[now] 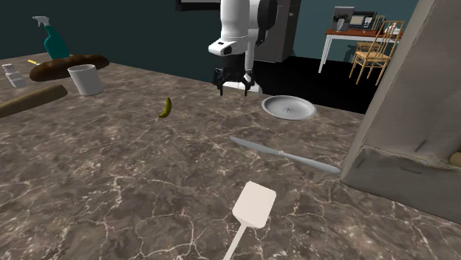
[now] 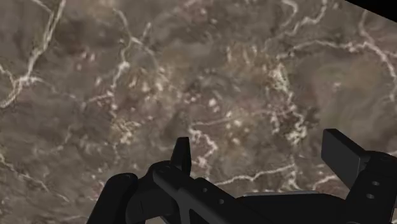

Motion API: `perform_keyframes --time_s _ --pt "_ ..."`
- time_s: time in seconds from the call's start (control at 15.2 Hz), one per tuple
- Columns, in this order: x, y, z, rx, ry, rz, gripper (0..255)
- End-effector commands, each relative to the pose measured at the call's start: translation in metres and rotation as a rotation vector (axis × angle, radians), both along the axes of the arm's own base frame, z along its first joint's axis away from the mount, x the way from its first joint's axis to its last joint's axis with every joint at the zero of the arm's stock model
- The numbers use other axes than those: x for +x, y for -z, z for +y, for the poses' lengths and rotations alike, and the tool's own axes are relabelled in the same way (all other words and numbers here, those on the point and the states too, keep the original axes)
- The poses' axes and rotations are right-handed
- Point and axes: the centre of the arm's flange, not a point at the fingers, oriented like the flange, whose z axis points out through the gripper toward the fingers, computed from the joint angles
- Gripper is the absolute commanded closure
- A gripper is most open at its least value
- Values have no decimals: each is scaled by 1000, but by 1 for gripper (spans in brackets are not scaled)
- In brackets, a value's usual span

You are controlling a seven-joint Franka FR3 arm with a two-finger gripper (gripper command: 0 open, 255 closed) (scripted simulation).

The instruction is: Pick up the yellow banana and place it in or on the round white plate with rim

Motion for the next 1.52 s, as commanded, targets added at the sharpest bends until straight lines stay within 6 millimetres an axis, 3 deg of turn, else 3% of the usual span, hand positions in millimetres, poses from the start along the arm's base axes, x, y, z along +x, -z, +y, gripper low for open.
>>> perform_keyframes --time_s 0.0,1.32,1.45 --pt "0 0 0 0 0 0 0" --pt "188 -44 -186 44 45 -5 0" --pt "197 -41 -195 46 47 -6 0"
